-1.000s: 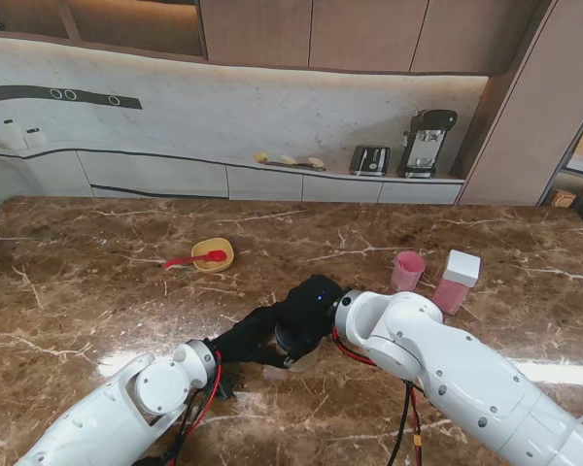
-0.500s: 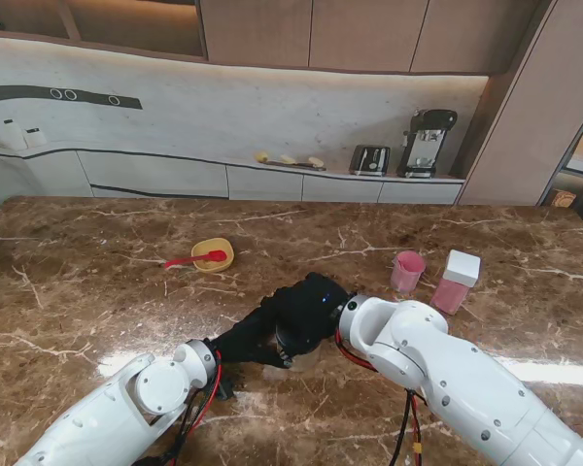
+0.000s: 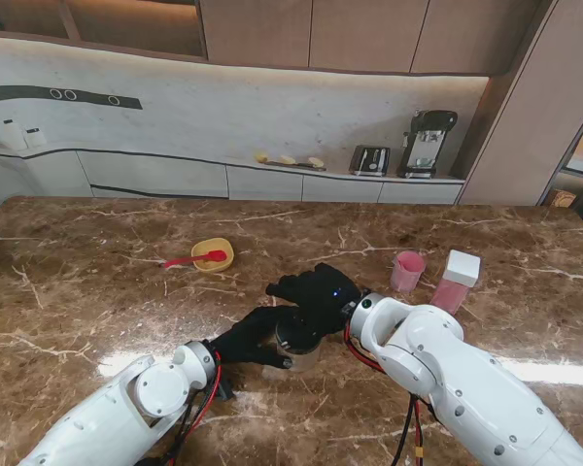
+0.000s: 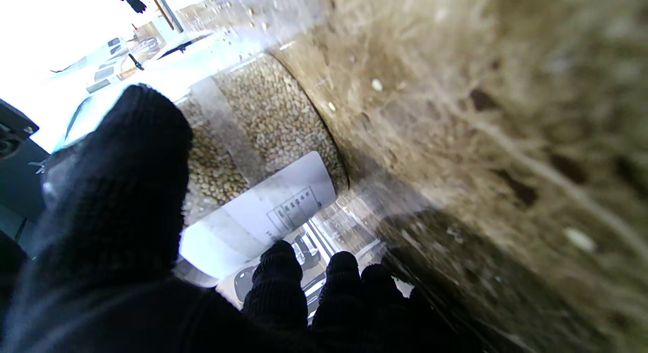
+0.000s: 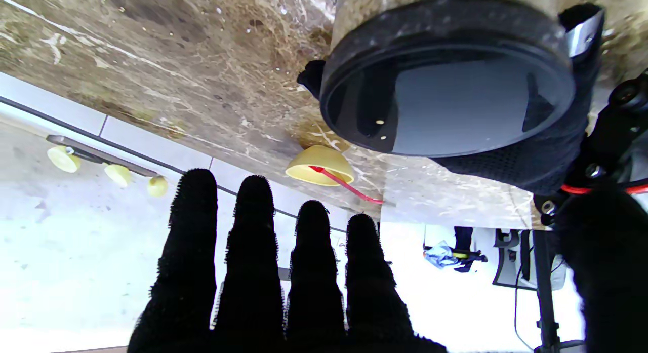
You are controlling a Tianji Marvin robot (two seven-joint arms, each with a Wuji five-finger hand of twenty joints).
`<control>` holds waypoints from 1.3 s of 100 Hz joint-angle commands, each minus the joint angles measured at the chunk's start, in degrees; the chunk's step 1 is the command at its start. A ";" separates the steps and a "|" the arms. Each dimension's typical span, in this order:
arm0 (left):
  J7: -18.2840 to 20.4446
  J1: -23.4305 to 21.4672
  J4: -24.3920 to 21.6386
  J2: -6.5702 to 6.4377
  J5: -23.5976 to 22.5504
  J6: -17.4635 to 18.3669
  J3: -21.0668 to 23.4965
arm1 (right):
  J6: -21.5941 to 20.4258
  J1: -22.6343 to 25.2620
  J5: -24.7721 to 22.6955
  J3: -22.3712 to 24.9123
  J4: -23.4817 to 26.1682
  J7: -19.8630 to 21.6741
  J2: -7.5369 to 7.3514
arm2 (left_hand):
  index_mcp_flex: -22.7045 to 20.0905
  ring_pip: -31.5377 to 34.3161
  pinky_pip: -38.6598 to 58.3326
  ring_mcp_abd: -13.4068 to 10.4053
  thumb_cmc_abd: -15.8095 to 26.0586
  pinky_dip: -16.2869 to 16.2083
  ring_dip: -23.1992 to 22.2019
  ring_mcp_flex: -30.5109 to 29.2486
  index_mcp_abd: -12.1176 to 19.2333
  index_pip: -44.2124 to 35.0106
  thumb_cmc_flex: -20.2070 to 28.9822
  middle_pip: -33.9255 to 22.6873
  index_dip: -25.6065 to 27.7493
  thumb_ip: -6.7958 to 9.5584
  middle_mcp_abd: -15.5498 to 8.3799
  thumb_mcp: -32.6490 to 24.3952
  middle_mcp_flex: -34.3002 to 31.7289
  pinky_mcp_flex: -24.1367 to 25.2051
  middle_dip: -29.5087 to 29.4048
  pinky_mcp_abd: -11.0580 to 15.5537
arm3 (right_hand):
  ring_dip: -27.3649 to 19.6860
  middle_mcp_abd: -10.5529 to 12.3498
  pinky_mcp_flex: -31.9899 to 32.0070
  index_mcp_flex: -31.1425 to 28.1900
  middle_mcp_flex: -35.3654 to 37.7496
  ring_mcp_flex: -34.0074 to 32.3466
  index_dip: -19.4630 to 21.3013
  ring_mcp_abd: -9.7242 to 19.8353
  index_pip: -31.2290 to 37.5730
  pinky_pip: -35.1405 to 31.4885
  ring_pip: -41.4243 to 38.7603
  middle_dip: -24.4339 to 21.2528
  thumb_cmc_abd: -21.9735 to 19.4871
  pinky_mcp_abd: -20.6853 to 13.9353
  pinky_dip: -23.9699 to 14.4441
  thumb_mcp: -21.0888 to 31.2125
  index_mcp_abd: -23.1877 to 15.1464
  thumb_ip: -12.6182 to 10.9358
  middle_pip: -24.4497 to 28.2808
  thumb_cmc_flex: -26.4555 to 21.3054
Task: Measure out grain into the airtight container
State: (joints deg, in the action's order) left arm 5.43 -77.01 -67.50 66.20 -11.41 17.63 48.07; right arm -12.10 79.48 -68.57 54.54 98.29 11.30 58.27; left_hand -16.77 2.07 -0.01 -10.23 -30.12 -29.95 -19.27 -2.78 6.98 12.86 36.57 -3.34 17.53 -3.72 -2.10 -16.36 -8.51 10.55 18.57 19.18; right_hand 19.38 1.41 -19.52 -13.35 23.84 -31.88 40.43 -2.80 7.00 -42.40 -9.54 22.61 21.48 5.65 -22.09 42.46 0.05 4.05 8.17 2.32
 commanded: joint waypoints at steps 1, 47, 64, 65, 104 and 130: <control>0.19 -1.62 1.56 -0.55 -0.70 -0.65 0.31 | 0.76 1.67 0.52 0.98 0.33 -0.13 -0.08 | 2.61 1.39 11.78 12.04 -1.48 -5.32 -0.37 -0.54 1.18 -20.65 -1.44 -0.98 -1.96 -0.15 -1.61 2.10 0.06 -5.75 -0.67 -27.48 | -2.36 -0.91 0.77 1.04 -0.21 1.63 0.68 -0.97 -1.24 1.78 1.09 -1.39 -0.84 0.27 1.50 -0.07 0.81 -2.18 -0.93 2.39; -2.58 -8.25 -8.45 -1.92 -6.63 0.20 9.97 | 4.74 13.10 5.86 11.36 4.67 -6.98 1.41 | 1.33 1.11 8.27 7.37 -3.47 2.05 1.97 -3.83 -1.79 -19.21 -3.13 -4.30 -8.05 -1.02 -3.67 1.22 -2.13 -8.53 -5.27 -18.15 | -7.82 -1.55 -2.04 -7.97 7.19 -0.80 -0.15 3.66 4.36 3.67 2.51 -7.11 1.97 -6.12 8.27 2.05 3.16 -2.65 -1.36 1.91; -3.50 -10.75 -13.04 -2.25 -8.74 1.15 12.92 | 5.45 15.95 7.68 14.05 4.25 -9.26 1.83 | -1.47 1.71 14.87 7.54 -2.16 3.62 1.52 -6.60 -3.79 -21.22 -4.44 -6.54 -7.72 -1.19 -3.25 1.81 -3.91 -9.24 -5.51 -15.64 | -8.06 -1.78 -1.26 -7.80 6.69 -0.15 -1.17 3.72 3.87 3.67 2.60 -7.95 2.25 -6.04 8.96 2.21 3.15 -2.65 -1.81 1.57; -3.57 -10.88 -13.28 -2.25 -8.79 1.19 13.07 | 5.49 16.08 7.88 14.16 4.18 -9.40 1.86 | -1.72 1.74 15.29 7.55 -2.08 3.78 1.49 -6.75 -4.01 -21.35 -4.44 -6.62 -7.70 -1.18 -3.18 1.91 -4.12 -9.28 -5.56 -15.53 | -8.08 -1.77 -1.20 -7.80 6.67 -0.10 -1.25 3.68 3.82 3.68 2.62 -8.01 2.27 -6.06 9.00 2.22 3.13 -2.66 -1.83 1.54; -5.89 -16.03 -21.76 -2.29 -11.74 0.16 18.32 | 4.17 18.71 17.74 16.62 0.32 -15.16 3.43 | -6.54 2.95 35.71 7.58 5.39 10.11 1.35 -13.55 -8.23 -22.80 -2.03 -8.12 -8.24 1.10 -1.49 15.20 -8.72 -10.01 -7.22 -11.52 | -10.06 -3.55 1.26 -7.86 4.14 2.91 -7.47 4.78 1.25 5.63 3.92 -13.47 0.01 -7.77 12.99 2.83 4.69 -3.93 -3.60 2.76; -6.71 -18.16 -24.61 -2.19 -12.38 -1.59 19.89 | 1.93 19.28 22.58 17.71 -2.17 -18.14 4.34 | -8.15 3.40 37.06 8.26 7.89 10.19 1.18 -15.00 -8.28 -23.38 -2.66 -8.23 -7.80 1.58 -1.14 16.49 -10.42 -10.75 -7.19 -11.97 | -10.23 -3.93 1.89 -8.13 3.91 3.41 -8.39 4.61 1.43 5.88 4.03 -13.93 -1.88 -7.81 13.41 2.82 5.33 -5.14 -3.14 2.64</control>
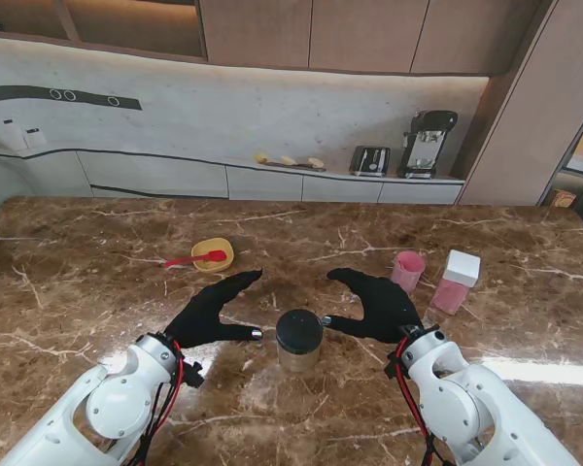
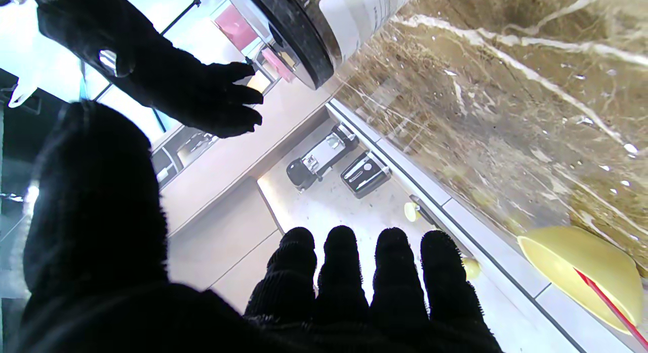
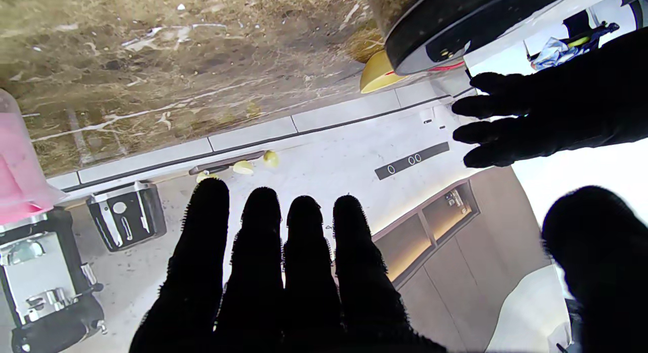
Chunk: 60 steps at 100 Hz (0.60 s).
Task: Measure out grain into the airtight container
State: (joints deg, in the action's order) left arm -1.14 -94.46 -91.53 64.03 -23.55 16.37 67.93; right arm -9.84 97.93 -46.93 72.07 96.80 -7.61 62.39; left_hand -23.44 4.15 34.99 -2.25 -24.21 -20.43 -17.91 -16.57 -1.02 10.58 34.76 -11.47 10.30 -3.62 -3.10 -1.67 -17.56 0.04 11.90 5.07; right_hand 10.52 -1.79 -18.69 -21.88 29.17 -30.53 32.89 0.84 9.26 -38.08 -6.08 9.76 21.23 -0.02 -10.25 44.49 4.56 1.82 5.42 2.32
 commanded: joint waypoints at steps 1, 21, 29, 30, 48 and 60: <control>-0.14 -0.77 -0.66 -0.03 -0.26 -0.35 0.06 | -0.40 0.85 1.04 0.21 -0.70 0.72 0.24 | -1.51 1.33 2.07 0.28 2.05 0.67 -0.18 -1.25 -0.30 -21.10 -0.85 -0.07 -0.56 1.50 -0.10 1.81 -1.37 -0.24 -0.52 2.14 | -1.39 -0.74 1.07 0.40 -1.42 2.08 -0.91 0.93 -0.83 1.58 0.58 -1.11 -1.72 -2.15 1.60 0.77 0.77 -3.00 -0.38 2.70; -0.73 -1.46 -1.49 0.07 -0.52 -0.46 0.35 | -1.81 0.96 2.34 0.52 -1.04 -0.27 0.53 | -1.89 1.35 2.41 0.35 2.72 0.79 -0.20 -1.58 -0.31 -21.31 -1.12 0.18 -0.15 1.82 -0.01 2.18 -1.98 -0.46 -0.51 1.72 | -1.45 -0.87 1.24 0.10 -1.25 2.00 -1.47 0.82 1.57 1.47 0.57 -1.69 -3.83 -2.05 1.91 0.49 0.94 -10.11 -0.10 1.54; -1.10 -1.75 -1.77 0.13 -0.59 -0.40 0.40 | -1.79 1.08 3.03 0.56 -0.93 -0.61 0.69 | -1.85 1.32 2.49 0.41 2.85 0.85 -0.19 -1.58 -0.39 -21.29 -1.14 0.30 -0.01 1.89 0.06 2.23 -2.02 -0.52 -0.50 1.64 | -1.44 -0.96 1.16 0.11 -1.12 1.90 -1.58 0.65 1.54 1.43 0.55 -1.69 -4.10 -1.97 1.90 -0.42 1.00 -9.75 -0.10 2.92; -1.13 -1.79 -1.83 0.13 -0.60 -0.40 0.41 | -1.80 1.11 3.08 0.58 -0.91 -0.65 0.70 | -1.86 1.32 2.50 0.45 2.84 0.85 -0.19 -1.57 -0.42 -21.28 -1.13 0.31 0.00 1.90 0.06 2.23 -2.01 -0.52 -0.50 1.63 | -1.44 -0.95 1.13 0.09 -1.07 1.84 -1.59 0.66 1.55 1.41 0.53 -1.68 -4.14 -1.96 1.90 -0.51 0.98 -9.67 -0.09 3.04; -1.46 -2.45 -2.90 0.13 -1.14 -0.23 1.01 | -2.32 1.65 3.82 0.73 -0.93 -1.18 0.86 | -1.64 1.24 2.45 0.41 3.14 1.02 -0.15 -1.49 -0.46 -20.97 -1.30 0.53 0.14 1.98 0.18 2.30 -1.87 -0.38 -0.48 1.53 | -1.40 -0.98 1.07 -0.07 -0.81 1.71 -1.91 0.67 1.42 1.27 0.53 -1.64 -4.60 -1.88 1.85 -1.26 0.85 -8.08 -0.09 3.69; -1.40 -2.66 -3.25 0.08 -1.44 -0.25 1.31 | -2.49 1.85 4.00 0.66 -1.01 -0.89 0.81 | -1.46 1.20 2.44 0.34 3.28 1.11 -0.12 -1.42 -0.40 -20.72 -1.38 0.68 0.16 2.00 0.20 2.31 -1.73 -0.43 -0.49 1.44 | -1.34 -1.02 1.19 -0.15 -0.80 1.73 -2.05 0.53 1.38 1.27 0.52 -1.56 -4.44 -1.85 1.82 -1.14 0.72 -7.57 -0.13 3.29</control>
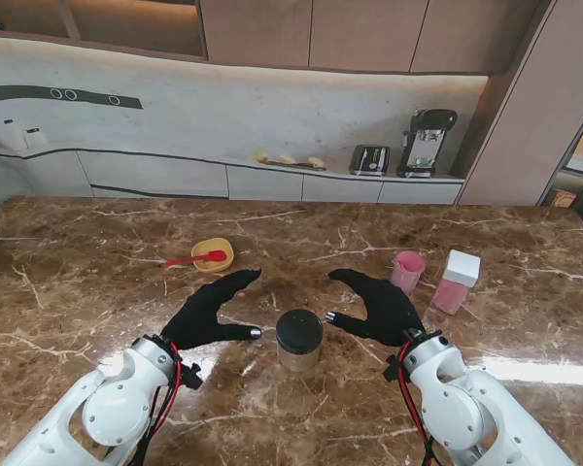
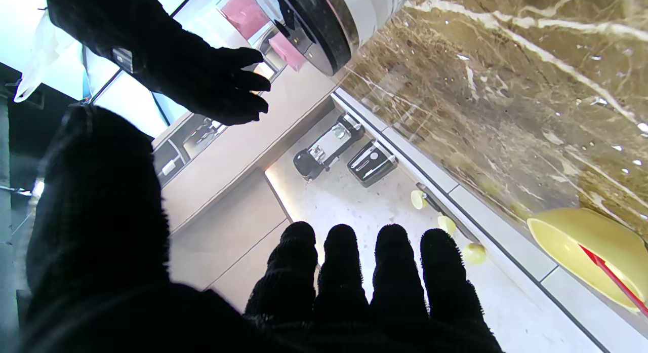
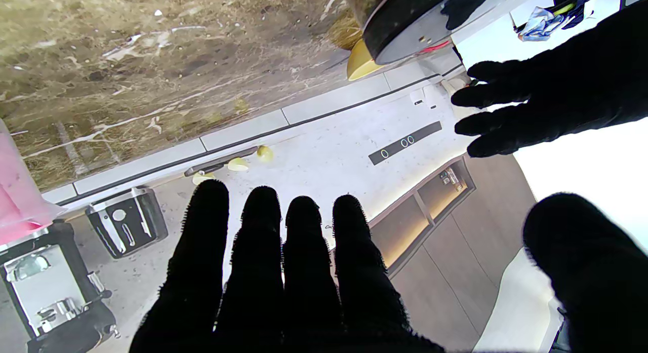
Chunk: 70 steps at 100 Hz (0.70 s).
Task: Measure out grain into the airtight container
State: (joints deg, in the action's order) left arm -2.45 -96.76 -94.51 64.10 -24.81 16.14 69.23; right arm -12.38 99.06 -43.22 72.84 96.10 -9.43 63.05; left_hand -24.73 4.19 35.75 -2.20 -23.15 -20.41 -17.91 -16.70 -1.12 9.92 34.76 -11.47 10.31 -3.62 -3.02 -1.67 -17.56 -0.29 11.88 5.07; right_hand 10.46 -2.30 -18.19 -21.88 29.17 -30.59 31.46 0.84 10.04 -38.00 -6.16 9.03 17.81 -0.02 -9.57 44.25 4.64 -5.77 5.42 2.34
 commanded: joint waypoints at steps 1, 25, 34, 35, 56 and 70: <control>-0.10 -0.37 -0.28 0.01 -0.17 -0.02 0.01 | 0.03 0.72 0.29 -0.12 -0.31 0.95 0.15 | -0.15 1.15 1.68 0.35 2.24 1.11 -0.12 -1.27 -0.39 -20.04 -1.35 0.68 0.16 2.01 0.18 2.29 -1.72 -0.10 -0.47 1.44 | -1.27 -0.38 0.71 -0.15 -0.68 1.80 -0.63 0.54 0.60 1.19 0.61 -0.81 -1.02 -1.83 1.14 -0.89 0.60 0.06 -0.08 3.22; -0.36 -0.48 -0.45 0.07 -0.22 -0.07 0.03 | -0.58 0.42 0.52 -0.46 -0.51 1.33 0.09 | -0.21 1.06 1.52 0.52 2.39 1.31 -0.05 -0.97 -0.58 -19.82 -1.28 0.79 0.26 2.09 0.27 2.24 -1.59 0.06 -0.43 1.27 | -1.11 -0.48 0.69 -0.23 -0.54 1.77 -0.74 0.48 0.68 1.12 0.59 -0.49 -0.91 -1.74 1.01 -0.91 0.36 0.83 -0.11 2.47; -0.61 -0.63 -0.59 0.12 -0.28 -0.03 0.07 | -0.95 0.39 0.61 -0.54 -0.68 1.18 0.11 | -0.19 1.07 1.52 0.43 2.42 1.34 -0.05 -0.97 -0.47 -19.75 -1.34 0.78 0.29 2.11 0.24 2.28 -1.63 0.01 -0.41 1.27 | -1.04 -0.37 0.64 -0.25 -0.44 1.63 -0.75 0.50 0.72 1.08 0.55 -0.38 -0.90 -1.73 0.95 -0.94 0.26 1.02 -0.13 2.26; -0.65 -0.65 -0.60 0.12 -0.30 -0.01 0.07 | -0.98 0.40 0.61 -0.55 -0.69 1.15 0.11 | -0.21 1.09 1.51 0.45 2.40 1.35 -0.06 -1.00 -0.48 -19.75 -1.34 0.79 0.30 2.10 0.25 2.29 -1.63 0.02 -0.41 1.23 | -1.04 -0.36 0.63 -0.25 -0.41 1.63 -0.75 0.49 0.72 1.08 0.55 -0.37 -0.92 -1.73 0.94 -0.94 0.26 1.04 -0.13 2.24; -0.40 -0.79 -0.85 0.03 -0.40 0.26 0.20 | -1.01 0.93 0.25 -0.54 -0.51 0.87 0.10 | -0.41 1.17 1.52 0.73 2.55 1.41 -0.07 -1.04 -0.57 -19.75 -1.25 0.79 0.43 2.18 0.50 2.23 -1.80 -0.07 -0.37 0.75 | -0.88 -0.44 0.63 -0.17 -0.40 1.56 -0.78 0.41 0.76 1.02 0.51 -0.11 -0.58 -1.65 0.82 -1.09 0.03 1.47 -0.24 1.23; -0.14 -1.23 -1.85 -0.04 -0.44 0.34 0.53 | -0.98 2.00 -0.22 -0.04 0.76 0.39 0.14 | -0.38 1.18 1.59 0.56 2.66 1.41 -0.06 -1.03 -0.47 -19.70 -1.23 0.81 0.49 2.21 0.37 2.22 -1.75 -0.13 -0.36 0.71 | -0.80 -0.42 0.65 -0.09 -0.41 1.65 -0.78 0.37 0.75 1.01 0.52 0.05 -0.52 -1.62 0.74 -1.17 0.02 1.62 -0.27 0.83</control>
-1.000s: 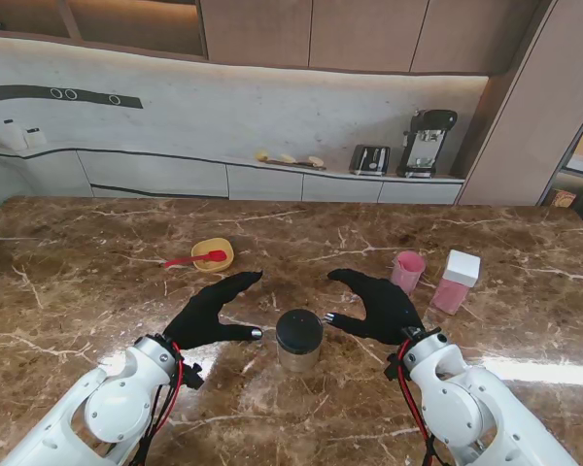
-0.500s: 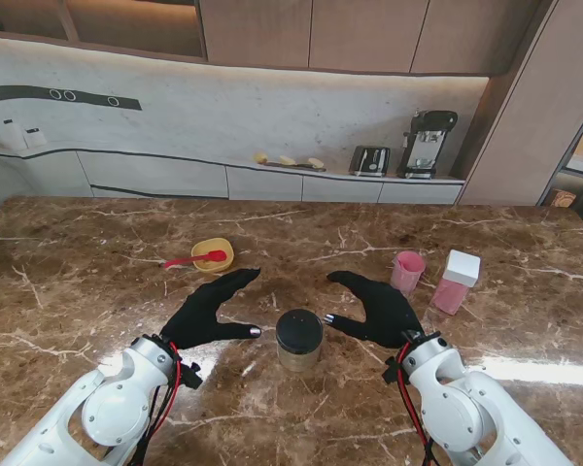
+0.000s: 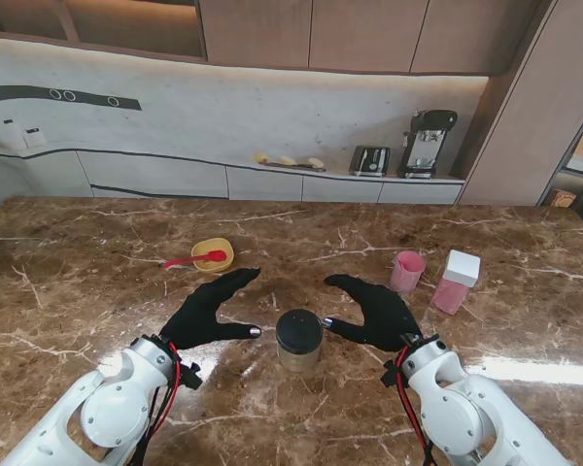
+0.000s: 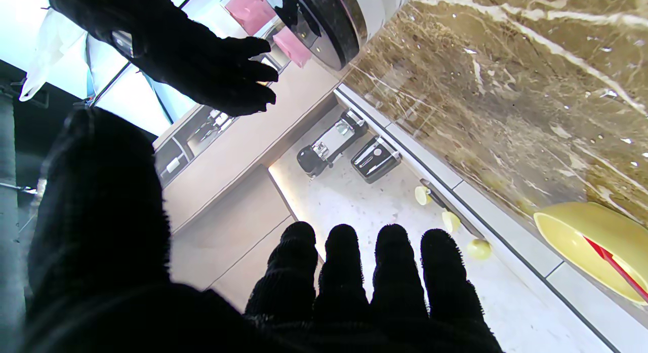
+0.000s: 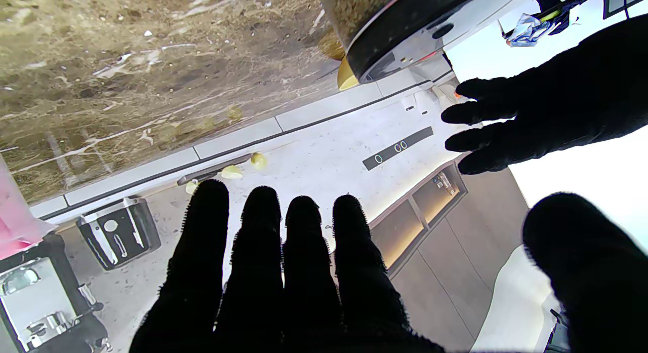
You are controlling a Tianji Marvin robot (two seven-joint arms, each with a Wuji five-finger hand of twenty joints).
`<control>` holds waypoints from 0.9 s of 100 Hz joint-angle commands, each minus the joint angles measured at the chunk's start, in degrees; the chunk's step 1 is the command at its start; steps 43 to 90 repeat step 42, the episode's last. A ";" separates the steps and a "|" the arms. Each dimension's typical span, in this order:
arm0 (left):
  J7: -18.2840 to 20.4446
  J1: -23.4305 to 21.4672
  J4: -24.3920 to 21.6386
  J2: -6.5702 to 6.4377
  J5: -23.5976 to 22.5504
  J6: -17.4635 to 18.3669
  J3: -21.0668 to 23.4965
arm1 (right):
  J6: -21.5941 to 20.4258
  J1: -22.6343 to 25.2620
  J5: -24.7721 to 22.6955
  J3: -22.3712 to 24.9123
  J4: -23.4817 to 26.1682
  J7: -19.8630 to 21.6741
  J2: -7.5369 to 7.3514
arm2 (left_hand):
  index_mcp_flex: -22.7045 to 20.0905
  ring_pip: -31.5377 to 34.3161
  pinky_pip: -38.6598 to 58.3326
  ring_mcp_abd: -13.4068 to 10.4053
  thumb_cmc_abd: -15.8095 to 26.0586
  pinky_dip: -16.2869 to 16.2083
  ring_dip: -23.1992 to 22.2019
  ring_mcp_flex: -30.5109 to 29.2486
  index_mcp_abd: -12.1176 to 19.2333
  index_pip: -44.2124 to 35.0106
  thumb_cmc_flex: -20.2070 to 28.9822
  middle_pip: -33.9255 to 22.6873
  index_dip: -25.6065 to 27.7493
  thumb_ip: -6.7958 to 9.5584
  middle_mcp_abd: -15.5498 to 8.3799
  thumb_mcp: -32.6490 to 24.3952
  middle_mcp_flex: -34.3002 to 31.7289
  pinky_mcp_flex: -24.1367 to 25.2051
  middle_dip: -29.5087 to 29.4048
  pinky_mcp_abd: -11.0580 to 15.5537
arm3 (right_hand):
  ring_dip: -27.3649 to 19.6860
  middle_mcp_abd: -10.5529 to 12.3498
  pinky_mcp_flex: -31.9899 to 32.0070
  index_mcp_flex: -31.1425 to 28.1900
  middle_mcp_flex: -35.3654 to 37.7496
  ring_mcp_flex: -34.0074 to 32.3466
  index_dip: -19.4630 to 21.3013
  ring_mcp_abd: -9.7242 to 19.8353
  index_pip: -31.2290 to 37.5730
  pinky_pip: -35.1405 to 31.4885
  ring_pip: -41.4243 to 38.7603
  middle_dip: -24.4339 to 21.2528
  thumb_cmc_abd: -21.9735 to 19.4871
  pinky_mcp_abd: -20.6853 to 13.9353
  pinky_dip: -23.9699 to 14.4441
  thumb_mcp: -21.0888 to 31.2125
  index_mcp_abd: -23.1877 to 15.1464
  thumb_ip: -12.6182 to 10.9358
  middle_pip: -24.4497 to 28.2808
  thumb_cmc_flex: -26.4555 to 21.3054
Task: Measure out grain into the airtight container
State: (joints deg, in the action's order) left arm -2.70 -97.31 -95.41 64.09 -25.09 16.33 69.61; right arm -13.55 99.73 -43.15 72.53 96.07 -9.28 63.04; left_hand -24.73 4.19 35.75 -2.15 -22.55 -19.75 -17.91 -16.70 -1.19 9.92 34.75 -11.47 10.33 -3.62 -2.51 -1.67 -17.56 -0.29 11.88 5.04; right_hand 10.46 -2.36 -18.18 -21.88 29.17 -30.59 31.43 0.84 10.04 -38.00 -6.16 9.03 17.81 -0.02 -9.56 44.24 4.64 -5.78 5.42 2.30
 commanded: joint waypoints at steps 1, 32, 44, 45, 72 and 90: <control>0.09 -0.75 -1.03 -0.04 -0.22 0.19 0.19 | 0.16 1.42 -0.36 0.31 0.89 0.16 0.16 | -0.40 1.19 1.60 0.55 2.01 0.74 -0.06 -1.04 -0.47 -19.71 -1.20 0.81 0.48 2.21 -0.07 2.22 -1.75 -0.16 -0.36 0.73 | -0.78 -0.34 0.63 -0.12 -0.41 1.63 -0.75 0.36 0.77 1.00 0.51 0.07 -0.52 -1.63 0.72 -1.17 0.01 1.64 -0.27 0.85; 0.01 -0.97 -1.04 -0.05 -0.41 0.32 0.07 | -0.13 1.93 -0.62 0.19 1.07 -0.11 0.14 | -0.45 1.15 1.70 0.41 2.04 0.73 -0.04 -1.05 -0.29 -19.82 -1.18 0.75 0.66 2.23 -0.22 2.21 -1.86 -0.14 -0.33 0.54 | -0.63 -0.15 0.68 0.02 -0.44 1.70 -0.70 0.32 0.77 1.04 0.57 0.42 -0.27 -1.62 0.54 -1.25 -0.08 1.86 -0.41 0.20; -0.27 -0.86 -0.77 -0.01 -0.55 0.50 -0.04 | -0.50 1.59 -0.61 0.15 0.82 0.28 0.07 | -0.44 1.13 1.66 0.41 2.02 0.75 -0.02 -1.03 -0.30 -19.84 -1.16 0.76 0.70 2.22 -0.22 2.22 -1.86 -0.10 -0.33 0.48 | -0.61 -0.06 0.72 0.07 -0.49 1.79 -0.70 0.39 0.75 1.09 0.62 0.49 -0.20 -1.69 0.50 -1.29 -0.07 1.91 -0.48 0.00; -0.27 -0.86 -0.77 -0.01 -0.55 0.50 -0.04 | -0.50 1.59 -0.61 0.15 0.82 0.28 0.07 | -0.44 1.13 1.66 0.41 2.02 0.75 -0.02 -1.03 -0.30 -19.84 -1.16 0.76 0.70 2.22 -0.22 2.22 -1.86 -0.10 -0.33 0.48 | -0.61 -0.06 0.72 0.07 -0.49 1.79 -0.70 0.39 0.75 1.09 0.62 0.49 -0.20 -1.69 0.50 -1.29 -0.07 1.91 -0.48 0.00; -0.27 -0.86 -0.77 -0.01 -0.55 0.50 -0.04 | -0.50 1.59 -0.61 0.15 0.82 0.28 0.07 | -0.44 1.13 1.66 0.41 2.02 0.75 -0.02 -1.03 -0.30 -19.84 -1.16 0.76 0.70 2.22 -0.22 2.22 -1.86 -0.10 -0.33 0.48 | -0.61 -0.06 0.72 0.07 -0.49 1.79 -0.70 0.39 0.75 1.09 0.62 0.49 -0.20 -1.69 0.50 -1.29 -0.07 1.91 -0.48 0.00; -0.27 -0.86 -0.77 -0.01 -0.55 0.50 -0.04 | -0.50 1.59 -0.61 0.15 0.82 0.28 0.07 | -0.44 1.13 1.66 0.41 2.02 0.75 -0.02 -1.03 -0.30 -19.84 -1.16 0.76 0.70 2.22 -0.22 2.22 -1.86 -0.10 -0.33 0.48 | -0.61 -0.06 0.72 0.07 -0.49 1.79 -0.70 0.39 0.75 1.09 0.62 0.49 -0.20 -1.69 0.50 -1.29 -0.07 1.91 -0.48 0.00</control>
